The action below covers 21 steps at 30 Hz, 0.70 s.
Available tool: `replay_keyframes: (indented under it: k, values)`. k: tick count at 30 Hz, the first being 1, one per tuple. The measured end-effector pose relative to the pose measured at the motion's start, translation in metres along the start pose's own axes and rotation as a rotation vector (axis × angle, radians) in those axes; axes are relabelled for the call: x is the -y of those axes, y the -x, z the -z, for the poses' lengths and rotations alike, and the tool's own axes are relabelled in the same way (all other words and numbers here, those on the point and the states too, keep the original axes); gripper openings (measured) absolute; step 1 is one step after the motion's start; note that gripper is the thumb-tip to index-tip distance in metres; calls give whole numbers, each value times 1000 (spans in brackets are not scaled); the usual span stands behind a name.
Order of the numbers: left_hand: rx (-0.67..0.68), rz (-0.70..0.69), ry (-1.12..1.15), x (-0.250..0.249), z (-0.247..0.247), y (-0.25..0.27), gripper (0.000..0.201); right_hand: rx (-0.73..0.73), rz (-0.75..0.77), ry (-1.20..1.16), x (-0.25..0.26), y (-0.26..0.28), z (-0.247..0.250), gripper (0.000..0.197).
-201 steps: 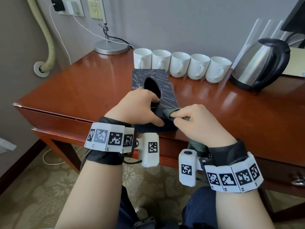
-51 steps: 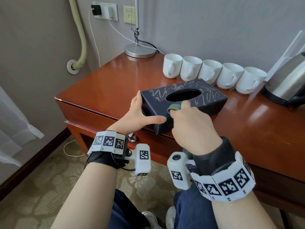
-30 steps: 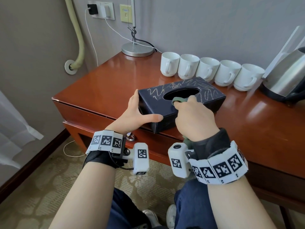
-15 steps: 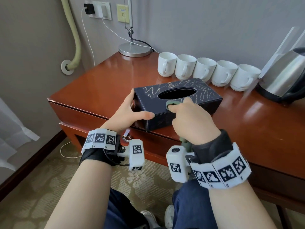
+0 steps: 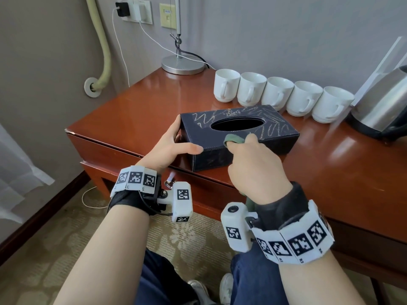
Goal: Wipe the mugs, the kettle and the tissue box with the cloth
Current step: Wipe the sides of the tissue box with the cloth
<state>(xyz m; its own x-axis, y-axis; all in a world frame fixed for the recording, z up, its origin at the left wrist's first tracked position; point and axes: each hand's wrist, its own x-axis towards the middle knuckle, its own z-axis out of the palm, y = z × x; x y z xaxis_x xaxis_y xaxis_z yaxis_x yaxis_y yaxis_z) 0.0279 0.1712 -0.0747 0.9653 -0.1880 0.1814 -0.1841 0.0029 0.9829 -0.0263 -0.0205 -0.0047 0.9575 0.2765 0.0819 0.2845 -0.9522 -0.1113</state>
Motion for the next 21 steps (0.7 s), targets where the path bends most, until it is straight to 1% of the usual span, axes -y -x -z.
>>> replay_keyframes:
  k: [2, 5, 7, 9, 11, 14, 17, 19, 21]
  values:
    - [-2, 2, 1, 1, 1, 0, 87, 9, -4, 9, 2, -11, -1, 45]
    - [-9, -3, 8, 1, 1, 1, 87, 38, -90, 44, -6, -23, 0, 44]
    - [-6, -3, 16, 2, 1, 1, 88, 53, -145, 57, -15, -22, 0, 45]
    - [-6, 1, 18, 3, 2, 1, 89, 65, -168, 64, -20, -16, 1, 47]
    - [-6, 3, 13, 4, 1, 0, 90, 53, -162, 66, -19, -7, 1, 47]
    - [-14, -4, 7, 3, -1, 0, 91, 30, -101, 69, -11, 2, 2, 45]
    - [-14, -4, 6, 2, -1, 1, 90, 41, -39, 42, -2, -6, 2, 45]
    - [-15, 1, 3, 2, -1, 2, 90, 67, -45, 8, -3, -16, 4, 44]
    - [-21, 1, 3, 1, -2, 3, 91, 85, -91, 1, -9, -25, 6, 42]
